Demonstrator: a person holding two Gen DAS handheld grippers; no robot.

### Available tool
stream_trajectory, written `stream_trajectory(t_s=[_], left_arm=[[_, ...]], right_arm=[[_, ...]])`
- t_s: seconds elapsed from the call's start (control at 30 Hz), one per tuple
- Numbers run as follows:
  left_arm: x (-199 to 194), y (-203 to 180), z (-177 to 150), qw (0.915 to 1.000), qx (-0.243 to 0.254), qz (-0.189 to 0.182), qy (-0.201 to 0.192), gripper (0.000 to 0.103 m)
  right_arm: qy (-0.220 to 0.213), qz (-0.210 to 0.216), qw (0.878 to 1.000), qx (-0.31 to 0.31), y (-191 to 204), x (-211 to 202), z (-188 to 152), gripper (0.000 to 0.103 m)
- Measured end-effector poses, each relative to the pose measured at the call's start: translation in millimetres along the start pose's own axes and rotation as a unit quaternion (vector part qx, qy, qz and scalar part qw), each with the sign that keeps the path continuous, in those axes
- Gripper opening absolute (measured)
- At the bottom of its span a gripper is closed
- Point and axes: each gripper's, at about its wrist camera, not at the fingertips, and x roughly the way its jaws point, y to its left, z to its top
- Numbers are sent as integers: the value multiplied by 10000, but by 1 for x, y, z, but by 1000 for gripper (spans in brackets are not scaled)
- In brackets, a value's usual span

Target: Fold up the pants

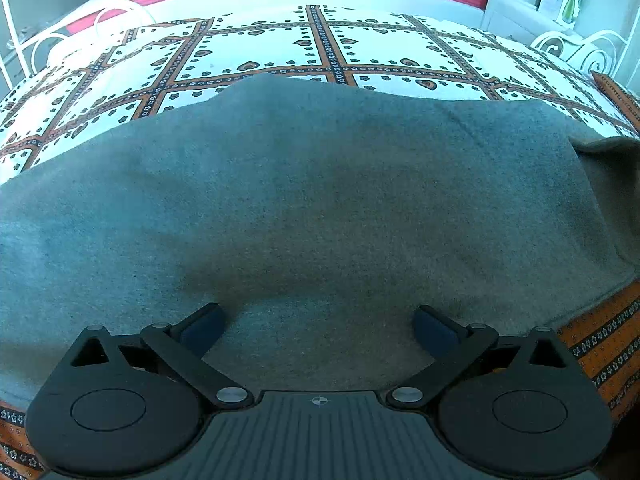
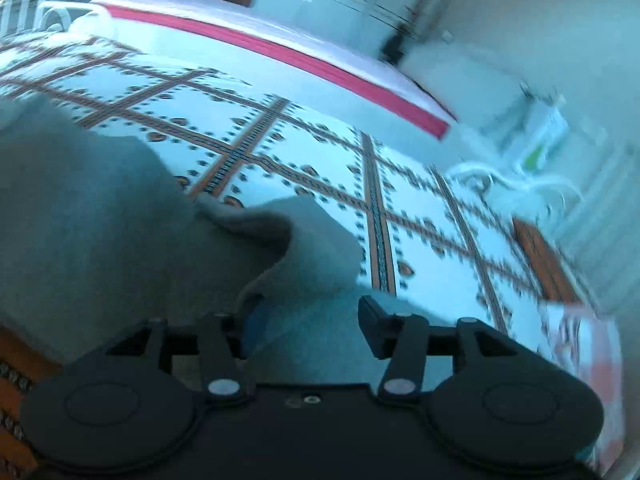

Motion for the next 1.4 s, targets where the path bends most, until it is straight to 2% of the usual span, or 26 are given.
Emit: stream_trajectory(t_s=[0.07, 0.13, 0.17, 0.23, 0.3, 0.37, 0.53, 0.63, 0.67, 0.73, 0.83, 0.9, 1.0, 1.07, 1.1, 1.17, 1.23, 1.27, 1.3, 1.33, 1.4], left_arm=[[0, 0, 0, 10000, -6, 1, 7, 101], [1, -2, 0, 10000, 1, 33, -1, 101], [1, -3, 0, 10000, 5, 46, -3, 101], [1, -3, 0, 10000, 6, 51, -2, 102], [0, -3, -1, 10000, -7, 41, -8, 102], [0, -2, -1, 10000, -6, 24, -19, 102], [1, 0, -1, 10000, -7, 2, -22, 103], [1, -1, -1, 10000, -15, 4, -18, 103], [1, -1, -1, 10000, -15, 6, -16, 103], [1, -1, -1, 10000, -14, 8, -13, 103], [2, -1, 0, 10000, -22, 27, -4, 103], [2, -3, 0, 10000, -23, 53, 1, 103], [2, -4, 0, 10000, -21, 73, 10, 103], [2, -4, 0, 10000, -12, 93, -2, 103], [2, -5, 0, 9999, -3, 104, -8, 103], [2, -5, 0, 9999, -1, 121, -5, 103], [2, -6, 0, 9999, -14, 154, -5, 103], [3, -6, 0, 9998, -17, 173, -8, 103], [3, -7, 0, 9998, -21, 191, -13, 103], [3, -8, 0, 9998, -21, 201, -17, 103], [2, -8, -1, 9998, -18, 207, -35, 103]], right_arm=[[33, 330, 9993, 194, -6, -11, 1, 48], [-72, 483, 9977, 470, -12, -21, 5, 52], [-181, 460, 9977, 465, -11, -23, 9, 58], [-334, 350, 9988, 52, 0, -16, 17, 58], [-167, 315, 9977, -573, 16, 6, 24, 48], [27, 376, 9933, -1089, 31, 27, 28, 29], [135, 162, 9826, -1846, 54, 64, 36, 24], [121, 206, 9803, -1961, 59, 74, 41, 0], [35, 254, 9857, -1667, 53, 72, 45, 0], [-163, 468, 9982, -337, 20, 62, 54, 0], [-560, 350, 9911, 1160, -39, 37, 52, 0], [-716, 140, 9754, 2082, -82, 19, 35, 0], [31, -4, 9557, 2942, -123, 31, -19, 0], [376, -8, 9304, 3646, -140, 35, -59, 0], [462, -27, 9229, 3823, -143, 36, -71, 0], [648, 118, 9065, 4170, -150, 41, -90, 0], [548, 284, 8983, 4350, -152, 36, -100, 0], [436, 530, 8915, 4478, -154, 39, -100, 4], [415, 863, 8735, 4773, -157, 43, -103, 10], [423, 1133, 8453, 5204, -162, 47, -111, 15], [240, 1377, 7988, 5851, -169, 51, -126, 10]])
